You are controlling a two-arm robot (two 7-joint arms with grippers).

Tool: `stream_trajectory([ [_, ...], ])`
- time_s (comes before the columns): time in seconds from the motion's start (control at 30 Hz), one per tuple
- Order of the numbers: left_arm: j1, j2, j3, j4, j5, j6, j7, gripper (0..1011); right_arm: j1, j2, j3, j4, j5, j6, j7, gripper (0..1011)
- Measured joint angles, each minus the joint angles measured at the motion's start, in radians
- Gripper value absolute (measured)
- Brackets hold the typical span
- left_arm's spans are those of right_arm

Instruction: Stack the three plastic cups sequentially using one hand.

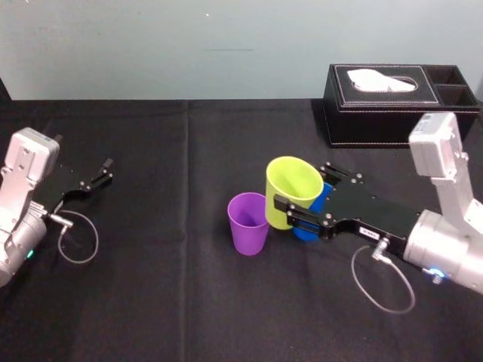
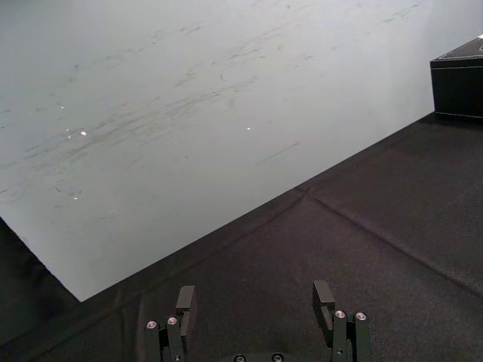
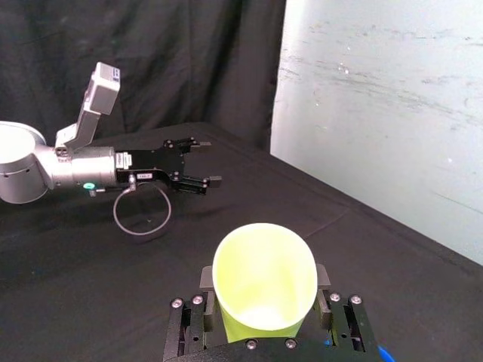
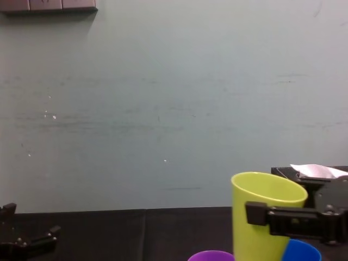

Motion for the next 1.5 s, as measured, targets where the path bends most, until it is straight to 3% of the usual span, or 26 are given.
stream_trajectory([
  [0.33, 0.0, 0.0, 0.0, 0.0, 0.0, 0.0, 0.0, 1011, 0.08, -0.037, -0.058, 0.051, -0.02, 0.02, 0.008, 739],
  [0.77, 0.0, 0.0, 0.0, 0.0, 0.0, 0.0, 0.0, 1011, 0.132, -0.062, -0.108, 0.097, -0.038, 0.026, 0.022, 739],
  [1.5, 0.0, 0.0, 0.0, 0.0, 0.0, 0.0, 0.0, 1011, 0.173, -0.086, -0.136, 0.154, -0.057, 0.013, 0.03, 739],
])
